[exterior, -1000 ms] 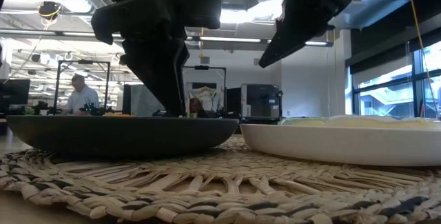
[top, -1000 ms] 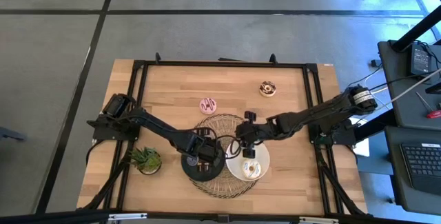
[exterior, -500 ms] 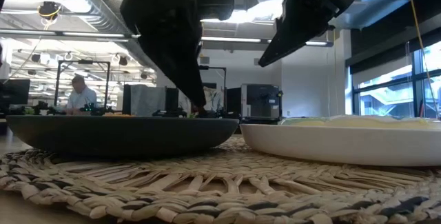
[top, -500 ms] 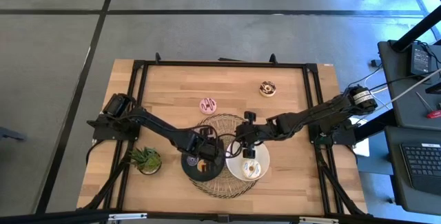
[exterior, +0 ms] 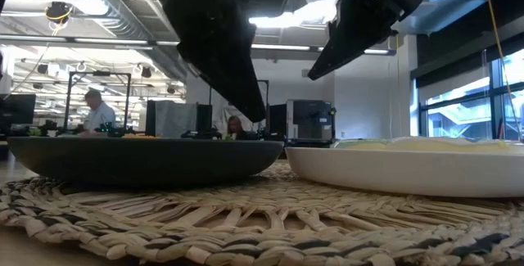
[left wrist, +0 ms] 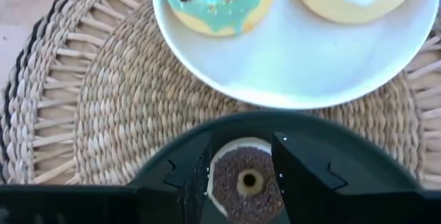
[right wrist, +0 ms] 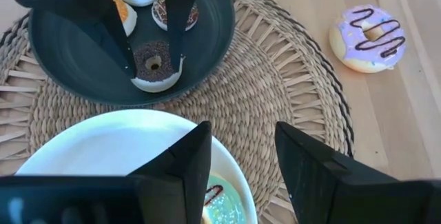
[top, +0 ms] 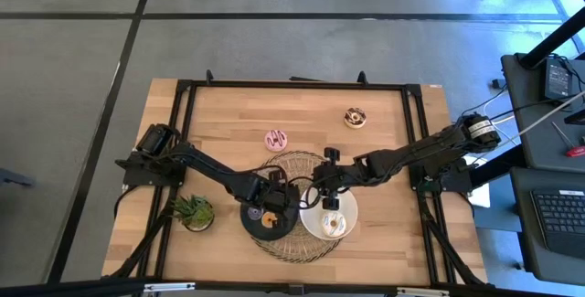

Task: Pick & Place donuts
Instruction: Put the small dark brown donut on the black plate

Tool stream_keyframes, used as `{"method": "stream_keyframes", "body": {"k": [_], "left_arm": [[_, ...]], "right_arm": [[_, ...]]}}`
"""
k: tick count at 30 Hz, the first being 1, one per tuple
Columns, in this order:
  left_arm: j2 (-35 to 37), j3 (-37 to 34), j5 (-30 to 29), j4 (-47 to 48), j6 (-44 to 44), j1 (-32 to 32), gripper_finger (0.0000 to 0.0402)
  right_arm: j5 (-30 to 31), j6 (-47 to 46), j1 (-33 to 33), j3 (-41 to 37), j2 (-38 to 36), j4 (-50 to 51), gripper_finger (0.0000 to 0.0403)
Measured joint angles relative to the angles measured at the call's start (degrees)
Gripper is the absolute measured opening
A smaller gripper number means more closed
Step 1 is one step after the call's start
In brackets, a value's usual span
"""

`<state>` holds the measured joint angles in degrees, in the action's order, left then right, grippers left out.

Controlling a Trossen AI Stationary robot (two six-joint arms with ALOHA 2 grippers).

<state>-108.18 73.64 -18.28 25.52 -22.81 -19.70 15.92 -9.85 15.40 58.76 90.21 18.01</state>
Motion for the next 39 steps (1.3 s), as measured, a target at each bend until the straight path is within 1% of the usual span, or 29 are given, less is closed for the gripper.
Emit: {"method": "stream_keyframes", "body": {"k": [5,14,17,24,29,39], "left_arm": [[-0.13,-0.01,0.04,-0.08,-0.31,0.00,0.0151],[-3.66,-0.06,1.74,-0.67,-1.44,-0.20,0.0151],[-3.72,-0.06,1.96,-0.40,-1.49,-0.17,0.0152],[-3.72,0.01,4.66,1.27,-1.49,-0.17,0.0148],[-3.30,0.03,4.98,2.09,-1.49,-0.17,0.0152],[-3.19,0.04,7.55,3.98,-1.85,-0.04,0.0148]], "right_arm": [[-0.02,0.02,0.00,0.00,0.00,0.17,0.0163],[-0.02,0.03,-0.02,0.00,0.00,0.36,0.0163],[-0.02,-0.01,-0.02,0.00,0.00,0.41,0.0163],[-0.13,-0.09,-0.02,0.00,0.00,0.67,0.0163],[-0.13,-0.08,-0.02,0.00,0.02,0.70,0.0163],[-0.13,-0.07,-0.02,0.00,0.02,0.76,0.0163]]}}
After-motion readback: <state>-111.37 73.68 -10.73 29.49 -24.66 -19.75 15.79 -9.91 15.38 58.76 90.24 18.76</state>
